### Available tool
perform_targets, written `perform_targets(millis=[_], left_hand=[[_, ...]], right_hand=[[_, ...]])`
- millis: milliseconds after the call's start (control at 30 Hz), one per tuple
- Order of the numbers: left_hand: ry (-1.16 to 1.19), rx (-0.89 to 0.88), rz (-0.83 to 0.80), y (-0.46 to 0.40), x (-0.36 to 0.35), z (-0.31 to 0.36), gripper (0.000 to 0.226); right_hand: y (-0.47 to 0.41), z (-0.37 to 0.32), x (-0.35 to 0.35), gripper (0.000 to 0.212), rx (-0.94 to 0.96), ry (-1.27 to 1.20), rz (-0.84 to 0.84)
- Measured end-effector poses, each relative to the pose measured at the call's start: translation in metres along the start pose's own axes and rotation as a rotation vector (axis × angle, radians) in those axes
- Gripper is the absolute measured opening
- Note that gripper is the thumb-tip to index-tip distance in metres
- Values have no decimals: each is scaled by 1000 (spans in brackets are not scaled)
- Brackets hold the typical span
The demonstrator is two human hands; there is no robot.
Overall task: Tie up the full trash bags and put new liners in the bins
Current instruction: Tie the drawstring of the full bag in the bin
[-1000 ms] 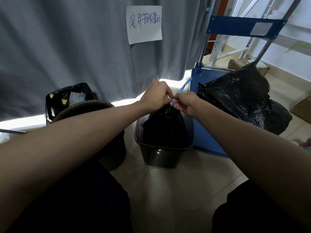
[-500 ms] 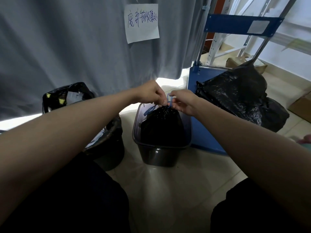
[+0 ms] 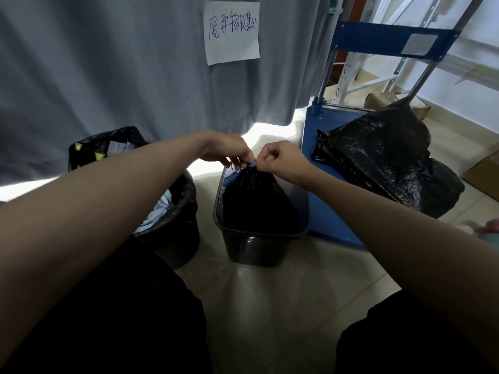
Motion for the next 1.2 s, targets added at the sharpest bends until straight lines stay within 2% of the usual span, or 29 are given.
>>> perform_targets(millis=[133,367,533,967,1067,1200], left_hand=[[1,16,18,1,5,-4,19],[-18,20,23,0,2,2,21],[-8,23,16,1,0,3,19],[57,-48,23,6,7,16,15],[2,-79,88,4,14,17,13],[-242,-146,314,-1,36,25,18]], right_hand=[[6,1,-2,7,20,67,17],[8,-6,-3,32,40,104,86],[6,-8,1,19,47,120,158],[8,-5,9,8,-16,208,261],[9,-6,10,9,-19,243,236],[8,-3,10,15,-41,298,218]])
Point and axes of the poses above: each hand's wrist, its own y-axis away from the middle knuckle, its own x-axis out of the back of the hand, z = x × y, the point moved 9 cm from there along -y, towards the middle knuckle, and after that the axes turned 10 degrees about -x, right-handed, at the moved point
